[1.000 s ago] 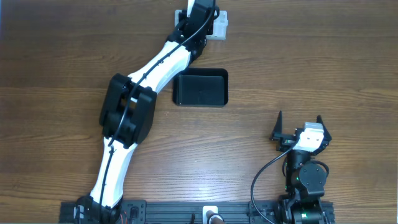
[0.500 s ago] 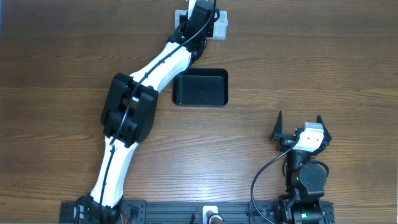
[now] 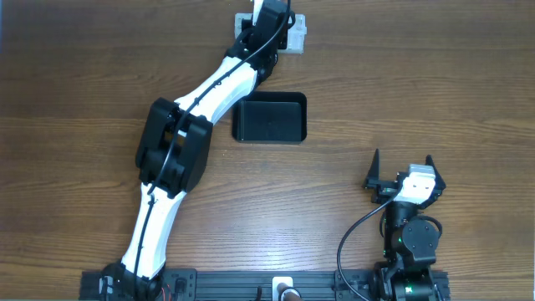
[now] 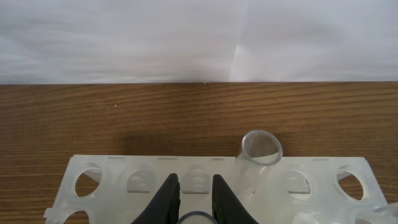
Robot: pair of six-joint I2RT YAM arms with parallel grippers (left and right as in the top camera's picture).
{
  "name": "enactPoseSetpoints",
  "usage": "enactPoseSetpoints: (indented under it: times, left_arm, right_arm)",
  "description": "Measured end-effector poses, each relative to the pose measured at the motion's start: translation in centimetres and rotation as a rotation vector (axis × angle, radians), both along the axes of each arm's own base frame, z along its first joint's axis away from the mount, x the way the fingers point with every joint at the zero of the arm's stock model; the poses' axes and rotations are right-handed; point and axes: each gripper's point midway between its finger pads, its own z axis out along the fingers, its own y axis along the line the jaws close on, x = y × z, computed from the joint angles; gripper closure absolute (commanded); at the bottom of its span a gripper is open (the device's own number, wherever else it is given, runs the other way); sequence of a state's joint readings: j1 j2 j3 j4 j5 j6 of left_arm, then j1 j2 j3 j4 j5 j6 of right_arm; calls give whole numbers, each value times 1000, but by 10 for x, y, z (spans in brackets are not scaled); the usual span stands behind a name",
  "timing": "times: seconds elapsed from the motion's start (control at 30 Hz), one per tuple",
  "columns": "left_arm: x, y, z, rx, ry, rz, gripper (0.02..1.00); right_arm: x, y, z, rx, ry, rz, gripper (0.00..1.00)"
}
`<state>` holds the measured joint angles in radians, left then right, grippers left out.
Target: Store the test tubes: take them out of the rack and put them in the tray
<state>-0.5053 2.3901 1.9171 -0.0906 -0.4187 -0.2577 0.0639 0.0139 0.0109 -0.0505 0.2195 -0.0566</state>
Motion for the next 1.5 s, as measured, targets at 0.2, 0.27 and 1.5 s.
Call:
enactPoseSetpoints:
  times: [0.2,0.27,1.5]
  left_arm:
    - [-7,3,57,-28,-55,-5,888]
    - [-15,8,99,-50,-96,-5,893]
    - [-189,25,-25,-32,601,76,884]
  right_arm:
    - [0,0,0,0,0,0,7]
    - [0,0,0,0,0,0,9]
    - [0,0,0,0,0,0,9]
